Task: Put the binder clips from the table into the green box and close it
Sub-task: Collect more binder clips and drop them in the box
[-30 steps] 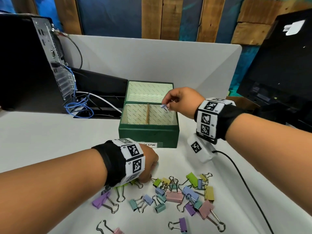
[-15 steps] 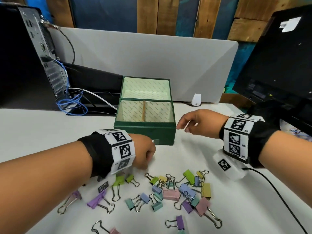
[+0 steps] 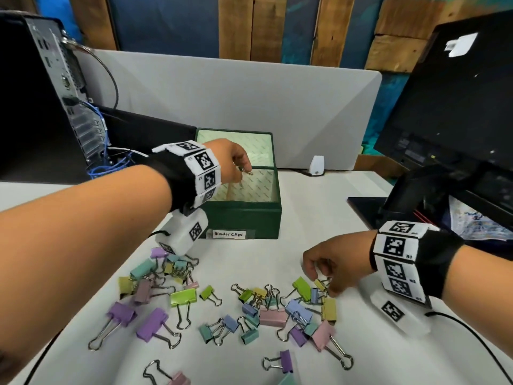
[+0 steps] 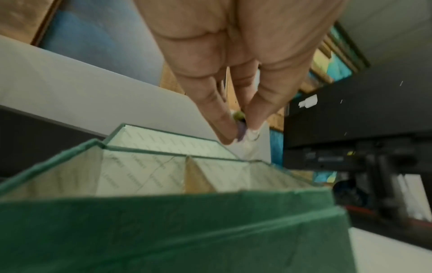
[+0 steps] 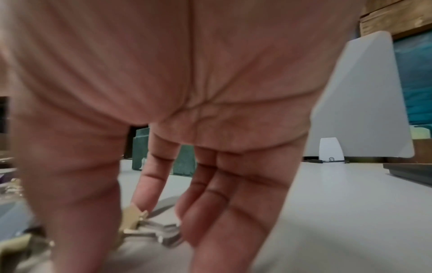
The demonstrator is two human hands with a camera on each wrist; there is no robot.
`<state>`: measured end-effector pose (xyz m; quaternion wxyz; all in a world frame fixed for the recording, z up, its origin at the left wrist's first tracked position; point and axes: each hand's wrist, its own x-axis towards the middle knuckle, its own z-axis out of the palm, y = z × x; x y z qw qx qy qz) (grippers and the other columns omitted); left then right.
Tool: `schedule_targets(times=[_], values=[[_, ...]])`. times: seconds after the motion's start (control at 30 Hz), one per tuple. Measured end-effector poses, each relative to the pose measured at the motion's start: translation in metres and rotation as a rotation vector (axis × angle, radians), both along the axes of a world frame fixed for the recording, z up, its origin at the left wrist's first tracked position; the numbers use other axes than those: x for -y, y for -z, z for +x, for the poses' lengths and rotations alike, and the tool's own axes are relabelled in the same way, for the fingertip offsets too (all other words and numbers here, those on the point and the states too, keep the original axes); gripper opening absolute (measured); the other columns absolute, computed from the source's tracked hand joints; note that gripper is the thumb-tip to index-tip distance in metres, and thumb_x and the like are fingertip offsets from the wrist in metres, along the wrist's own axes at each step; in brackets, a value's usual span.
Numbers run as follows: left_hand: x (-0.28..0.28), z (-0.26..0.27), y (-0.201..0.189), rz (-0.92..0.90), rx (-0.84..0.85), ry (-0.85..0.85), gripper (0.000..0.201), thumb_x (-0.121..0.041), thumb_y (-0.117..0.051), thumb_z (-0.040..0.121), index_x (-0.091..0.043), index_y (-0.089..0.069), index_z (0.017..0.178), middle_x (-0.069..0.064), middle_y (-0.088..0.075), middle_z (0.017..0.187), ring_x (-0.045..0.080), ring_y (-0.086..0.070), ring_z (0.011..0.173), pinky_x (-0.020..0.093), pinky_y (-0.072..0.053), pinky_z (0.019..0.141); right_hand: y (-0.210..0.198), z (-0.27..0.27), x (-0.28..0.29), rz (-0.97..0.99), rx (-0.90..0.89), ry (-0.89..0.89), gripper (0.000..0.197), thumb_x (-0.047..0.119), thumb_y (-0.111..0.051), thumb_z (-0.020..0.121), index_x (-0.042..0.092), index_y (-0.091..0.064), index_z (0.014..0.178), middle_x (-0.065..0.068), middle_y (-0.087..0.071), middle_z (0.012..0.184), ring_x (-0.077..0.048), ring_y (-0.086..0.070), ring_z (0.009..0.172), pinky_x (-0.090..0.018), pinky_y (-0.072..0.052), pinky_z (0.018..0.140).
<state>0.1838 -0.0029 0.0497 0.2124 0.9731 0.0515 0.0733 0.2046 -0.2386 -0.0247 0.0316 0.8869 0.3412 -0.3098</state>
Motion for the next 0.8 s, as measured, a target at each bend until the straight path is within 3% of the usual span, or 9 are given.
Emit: schedule_targets(times=[0.1, 0.3, 0.47, 0.57, 0.63, 0.8], values=[[-0.001, 0.007, 0.012, 0.045, -0.029, -0.014, 0.031, -0.013, -0.065, 0.082, -0.025, -0.066, 0.111, -0.003, -0.058, 0.129, 0.018, -0.06, 0.105, 0.023, -0.042, 0.08, 0.002, -0.002, 0.0, 0.039, 0.017, 0.011, 0.024, 0.023, -0.072, 0.075, 0.034, -0.055, 0.087, 0.01, -0.051, 0.079, -0.014, -0.054, 0.073, -0.024, -0.046, 0.067], [0.002, -0.016, 0.02, -0.035, -0.025, 0.093, 0.023, -0.026, -0.07, 0.078, -0.034, -0.065, 0.1, -0.013, -0.06, 0.11, 0.008, -0.061, 0.096, 0.022, -0.044, 0.08, 0.003, -0.004, 0.0, 0.073, 0.065, -0.014, 0.024, 0.021, -0.07, 0.076, 0.032, -0.055, 0.09, 0.01, -0.051, 0.084, -0.011, -0.049, 0.075, -0.025, -0.043, 0.074], [0.026, -0.057, 0.026, 0.148, -0.361, 0.375, 0.035, -0.031, -0.071, 0.077, -0.039, -0.059, 0.109, -0.017, -0.059, 0.107, 0.003, -0.061, 0.094, 0.024, -0.049, 0.089, -0.004, -0.009, -0.007, 0.178, -0.03, -0.002, 0.042, 0.019, -0.073, 0.073, 0.037, -0.056, 0.107, 0.006, -0.053, 0.103, -0.009, -0.049, 0.084, -0.027, -0.047, 0.084], [0.043, -0.074, 0.041, 0.281, -0.519, 0.485, 0.046, -0.036, -0.074, 0.073, -0.043, -0.056, 0.115, -0.016, -0.054, 0.112, 0.005, -0.06, 0.1, 0.023, -0.049, 0.083, -0.006, -0.014, -0.012, 0.125, -0.019, -0.075, 0.051, 0.021, -0.072, 0.075, 0.043, -0.053, 0.116, 0.004, -0.051, 0.111, -0.011, -0.049, 0.088, -0.03, -0.047, 0.09], [0.048, -0.077, 0.051, 0.369, -0.574, 0.515, 0.053, -0.039, -0.075, 0.072, -0.044, -0.052, 0.12, -0.014, -0.053, 0.117, 0.007, -0.058, 0.102, 0.021, -0.046, 0.078, -0.004, -0.016, -0.015, 0.089, 0.034, -0.12, 0.05, 0.021, -0.071, 0.076, 0.042, -0.053, 0.117, 0.004, -0.05, 0.111, -0.012, -0.05, 0.09, -0.031, -0.048, 0.09], [0.052, -0.075, 0.063, 0.446, -0.595, 0.507, 0.065, -0.044, -0.075, 0.069, -0.037, -0.046, 0.127, -0.008, -0.054, 0.121, 0.015, -0.056, 0.104, 0.028, -0.046, 0.085, 0.003, -0.016, -0.017, 0.088, 0.078, -0.111, 0.042, 0.016, -0.07, 0.076, 0.035, -0.056, 0.11, 0.003, -0.053, 0.106, -0.012, -0.049, 0.085, -0.031, -0.048, 0.085]])
